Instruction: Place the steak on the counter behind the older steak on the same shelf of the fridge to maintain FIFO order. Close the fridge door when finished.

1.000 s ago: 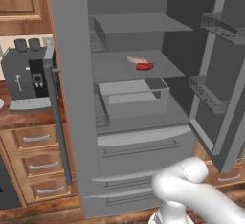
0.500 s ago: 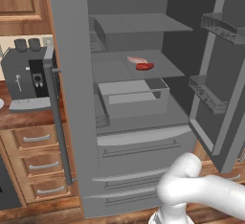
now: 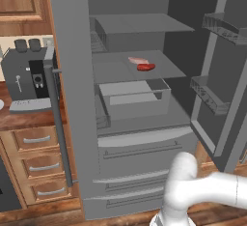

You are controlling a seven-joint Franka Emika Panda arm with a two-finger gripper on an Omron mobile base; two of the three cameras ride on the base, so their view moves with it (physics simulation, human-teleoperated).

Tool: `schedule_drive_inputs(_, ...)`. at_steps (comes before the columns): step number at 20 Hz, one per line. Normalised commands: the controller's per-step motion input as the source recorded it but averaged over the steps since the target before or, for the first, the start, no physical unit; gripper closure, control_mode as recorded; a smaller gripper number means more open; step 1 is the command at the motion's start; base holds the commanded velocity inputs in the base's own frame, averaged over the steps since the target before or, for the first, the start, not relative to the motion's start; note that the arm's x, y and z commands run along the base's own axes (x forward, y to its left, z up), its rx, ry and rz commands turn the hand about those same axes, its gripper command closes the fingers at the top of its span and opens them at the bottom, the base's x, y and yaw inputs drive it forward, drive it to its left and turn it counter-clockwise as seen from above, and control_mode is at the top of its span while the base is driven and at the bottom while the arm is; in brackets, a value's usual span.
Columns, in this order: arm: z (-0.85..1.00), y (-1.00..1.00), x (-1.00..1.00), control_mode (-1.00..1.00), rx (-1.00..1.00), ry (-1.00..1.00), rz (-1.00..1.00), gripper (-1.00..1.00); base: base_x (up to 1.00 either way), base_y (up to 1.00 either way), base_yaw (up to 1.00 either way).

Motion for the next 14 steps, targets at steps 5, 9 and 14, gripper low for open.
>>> schedule_drive_inputs(5, 0.0, 1.0, 0.02, -1.0, -0.03, 0.0, 0.17, -1.0, 0.0, 0.0, 0.0)
schedule_drive_inputs(9, 0.0, 1.0, 0.0, -1.0, -0.09, 0.04, 0.11, -1.0, 0.0, 0.0, 0.0)
schedule_drive_inputs(14, 0.0, 1.0, 0.0, -1.0, -0.11, 0.0, 0.05, -1.0, 0.0, 0.0, 0.0)
